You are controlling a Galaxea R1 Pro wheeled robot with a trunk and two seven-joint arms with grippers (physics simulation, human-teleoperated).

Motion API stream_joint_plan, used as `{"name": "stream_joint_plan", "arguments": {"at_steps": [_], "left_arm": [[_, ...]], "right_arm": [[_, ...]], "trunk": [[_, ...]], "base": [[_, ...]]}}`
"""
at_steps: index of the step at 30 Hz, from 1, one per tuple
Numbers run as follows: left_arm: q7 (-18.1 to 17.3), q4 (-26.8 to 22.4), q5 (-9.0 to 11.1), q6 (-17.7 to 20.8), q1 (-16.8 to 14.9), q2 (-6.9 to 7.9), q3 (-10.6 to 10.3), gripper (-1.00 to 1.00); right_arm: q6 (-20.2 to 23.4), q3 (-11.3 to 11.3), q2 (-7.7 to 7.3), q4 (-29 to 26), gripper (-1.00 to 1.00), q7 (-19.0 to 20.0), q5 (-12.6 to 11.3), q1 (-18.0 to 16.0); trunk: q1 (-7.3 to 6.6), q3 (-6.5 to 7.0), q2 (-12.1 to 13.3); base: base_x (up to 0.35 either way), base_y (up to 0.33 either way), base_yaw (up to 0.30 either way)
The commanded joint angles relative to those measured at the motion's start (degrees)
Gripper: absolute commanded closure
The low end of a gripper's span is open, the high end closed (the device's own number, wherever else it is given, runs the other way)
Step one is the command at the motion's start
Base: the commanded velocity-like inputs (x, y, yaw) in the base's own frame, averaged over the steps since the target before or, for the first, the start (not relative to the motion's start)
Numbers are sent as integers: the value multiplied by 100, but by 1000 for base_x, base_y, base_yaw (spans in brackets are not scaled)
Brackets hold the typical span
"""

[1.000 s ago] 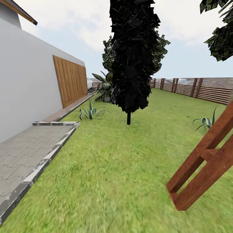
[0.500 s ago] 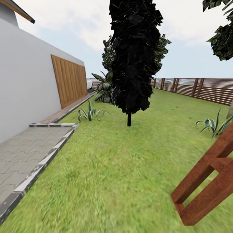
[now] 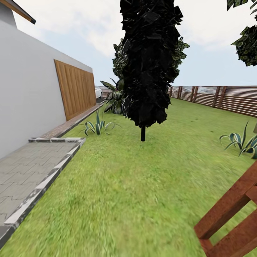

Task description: Take the three Easter eggs out of the wicker basket on the lawn in the garden, then place them on the lawn next to a single tree (choose any tree) so that all three eggs are next to the same tree and none are left in the basket.

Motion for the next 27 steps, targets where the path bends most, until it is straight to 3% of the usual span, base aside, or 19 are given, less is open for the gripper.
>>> {"name": "stream_joint_plan", "arguments": {"at_steps": [1,27], "left_arm": [[-1,-13,-1,3,4,0,-1,-100],[-1,-13,-1,3,4,0,-3,-100]], "right_arm": [[-1,1,0,7,-100,-4,4,-5],[-1,1,0,7,-100,-4,4,-5]], "trunk": [[3,-5,-2],[3,-5,-2]], "base": [[336,0,0],[336,0,0]]}}
